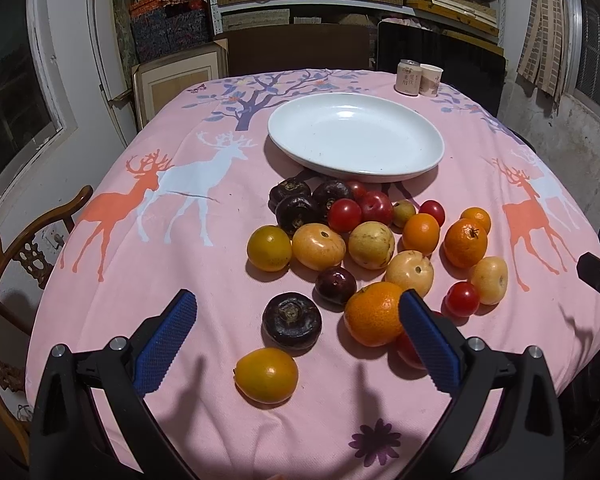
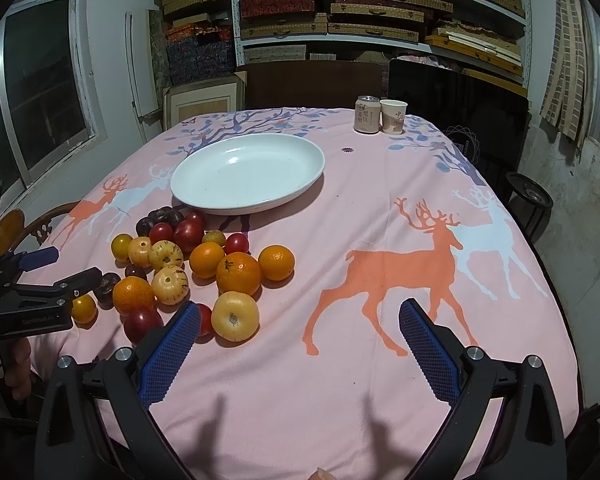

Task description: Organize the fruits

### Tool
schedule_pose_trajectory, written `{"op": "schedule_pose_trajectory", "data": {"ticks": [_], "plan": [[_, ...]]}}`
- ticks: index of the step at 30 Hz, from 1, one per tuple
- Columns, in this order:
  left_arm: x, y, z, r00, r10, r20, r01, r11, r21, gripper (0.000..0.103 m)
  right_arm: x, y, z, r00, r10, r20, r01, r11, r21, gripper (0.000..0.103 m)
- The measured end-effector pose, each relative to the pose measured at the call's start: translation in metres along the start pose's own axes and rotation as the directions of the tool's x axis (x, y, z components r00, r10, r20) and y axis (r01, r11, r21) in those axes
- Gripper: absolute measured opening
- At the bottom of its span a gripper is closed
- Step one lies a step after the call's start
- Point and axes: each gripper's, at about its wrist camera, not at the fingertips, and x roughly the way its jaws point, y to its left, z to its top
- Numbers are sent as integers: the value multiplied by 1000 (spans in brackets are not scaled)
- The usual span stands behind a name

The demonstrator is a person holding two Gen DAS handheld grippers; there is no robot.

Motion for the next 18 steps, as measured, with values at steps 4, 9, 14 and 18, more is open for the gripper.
{"op": "schedule_pose_trajectory", "data": {"ticks": [4, 9, 14, 18], "plan": [[0, 0, 0, 1000, -1, -1, 1, 1000, -1, 99, 0, 0, -1, 1000, 0, 0, 0, 1000, 0, 99], [1, 1, -2, 1000, 1, -3, -1, 1000, -5, 99, 0, 2, -1, 1000, 0, 2, 0, 1000, -3, 99], [1, 1, -2, 1000, 1, -3, -1, 1000, -6, 99, 1, 3, -2, 1000, 1, 2, -1, 1000, -5, 99], [1, 2, -3, 1000, 1, -5, -1, 1000, -8, 99, 2, 6, -3, 1000, 4, 1, -4, 1000, -8, 99]]}}
